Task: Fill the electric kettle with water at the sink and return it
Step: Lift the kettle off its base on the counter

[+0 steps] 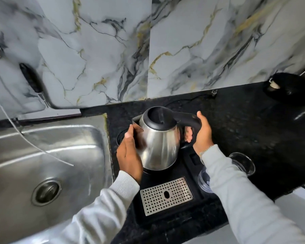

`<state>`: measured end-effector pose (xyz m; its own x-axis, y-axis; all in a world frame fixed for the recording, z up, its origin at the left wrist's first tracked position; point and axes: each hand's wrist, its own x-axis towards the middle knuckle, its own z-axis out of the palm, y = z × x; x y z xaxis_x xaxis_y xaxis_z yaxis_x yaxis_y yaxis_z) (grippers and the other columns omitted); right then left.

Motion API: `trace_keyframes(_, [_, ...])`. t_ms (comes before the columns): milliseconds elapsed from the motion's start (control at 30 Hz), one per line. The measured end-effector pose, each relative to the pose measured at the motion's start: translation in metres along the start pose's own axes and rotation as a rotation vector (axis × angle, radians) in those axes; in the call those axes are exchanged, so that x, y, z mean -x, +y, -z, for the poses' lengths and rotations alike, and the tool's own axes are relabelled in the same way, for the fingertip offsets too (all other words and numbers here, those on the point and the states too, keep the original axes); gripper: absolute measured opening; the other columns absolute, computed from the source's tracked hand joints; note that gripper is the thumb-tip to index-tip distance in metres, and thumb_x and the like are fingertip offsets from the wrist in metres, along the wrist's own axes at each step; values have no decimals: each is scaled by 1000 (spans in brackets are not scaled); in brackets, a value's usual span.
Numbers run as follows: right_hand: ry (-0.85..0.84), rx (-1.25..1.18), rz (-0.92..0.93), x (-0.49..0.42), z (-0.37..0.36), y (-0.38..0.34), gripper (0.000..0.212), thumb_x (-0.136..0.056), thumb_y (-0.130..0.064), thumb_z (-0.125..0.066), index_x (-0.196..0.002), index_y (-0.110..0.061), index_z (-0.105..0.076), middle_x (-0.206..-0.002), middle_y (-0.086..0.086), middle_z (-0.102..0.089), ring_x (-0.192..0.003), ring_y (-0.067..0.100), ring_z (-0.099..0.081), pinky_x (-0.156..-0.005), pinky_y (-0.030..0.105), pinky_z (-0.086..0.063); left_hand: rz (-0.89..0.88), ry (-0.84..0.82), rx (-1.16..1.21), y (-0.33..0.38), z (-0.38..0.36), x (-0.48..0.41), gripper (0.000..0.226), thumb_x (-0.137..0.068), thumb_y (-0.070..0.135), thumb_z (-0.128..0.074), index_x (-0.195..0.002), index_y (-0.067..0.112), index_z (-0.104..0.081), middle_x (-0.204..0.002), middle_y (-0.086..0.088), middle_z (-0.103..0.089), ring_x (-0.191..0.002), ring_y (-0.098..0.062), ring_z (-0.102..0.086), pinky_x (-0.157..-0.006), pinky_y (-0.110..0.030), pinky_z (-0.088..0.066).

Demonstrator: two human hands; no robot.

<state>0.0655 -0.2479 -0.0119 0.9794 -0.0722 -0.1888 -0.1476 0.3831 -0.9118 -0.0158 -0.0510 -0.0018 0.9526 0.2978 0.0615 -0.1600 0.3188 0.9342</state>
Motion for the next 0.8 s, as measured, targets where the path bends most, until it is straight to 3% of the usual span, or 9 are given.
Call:
trace_keyframes(100, [8,12,82,-2,-17,-20,64,-89,-57,-37,-42,-14,-44,-31,1,-37,-28,16,-31,-33,26,-19,-122,-83,-88,24,0,-6,42,-96,36,-31,-107,9,-61,-98,12,-60,-99,-2,-51,-98,-30,-36])
trace_keyframes(200, [12,2,164,0,-45,-37,65,-88,-56,-37,-34,-20,-44,-29,0,-35,-27,16,-29,-32,25,-19,-228,-24,-194,53,9,-18,51,-91,40,-36,-135,16,-45,-135,1,-55,-126,-7,-48,-113,-36,-34])
trace_keyframes(267, [1,1,193,3,-70,-37,61,-86,-54,-39,-35,-22,-46,-33,2,-38,-30,16,-31,-37,26,-20,-373,30,-325,73,18,-24,54,-90,42,-38,-141,24,-35,-141,11,-46,-130,2,-42,-114,-33,-32])
trace_keyframes(367, [3,31,186,11,-109,-20,58,-88,-48,-40,-38,-21,-46,-37,6,-40,-35,19,-32,-46,34,-17,-544,116,-614,97,36,-29,47,-89,43,-40,-131,25,-48,-151,0,-38,-141,-12,-31,-117,-43,-26])
trace_keyframes(500, [-39,53,230,27,-165,16,53,-92,-38,-40,-46,-13,-40,-32,1,-36,-28,15,-27,-36,29,-16,-517,280,-975,110,79,-29,46,-84,46,-45,-119,20,-59,-157,-8,-23,-148,-25,-5,-119,-49,3])
trace_keyframes(600, [-66,60,204,39,-204,45,50,-91,-36,-42,-47,-13,-38,-31,1,-35,-28,15,-28,-33,26,-18,-490,321,-1015,113,108,-23,46,-80,49,-50,-108,16,-63,-157,-11,-25,-148,-31,-6,-119,-50,2])
trace_keyframes(800, [-106,24,111,57,-266,90,58,-91,-38,-41,-37,-17,-34,-31,1,-33,-27,16,-28,-33,24,-18,-480,388,-918,130,162,-23,41,-76,36,-54,-108,9,-60,-154,-11,-28,-147,-32,-10,-118,-42,4])
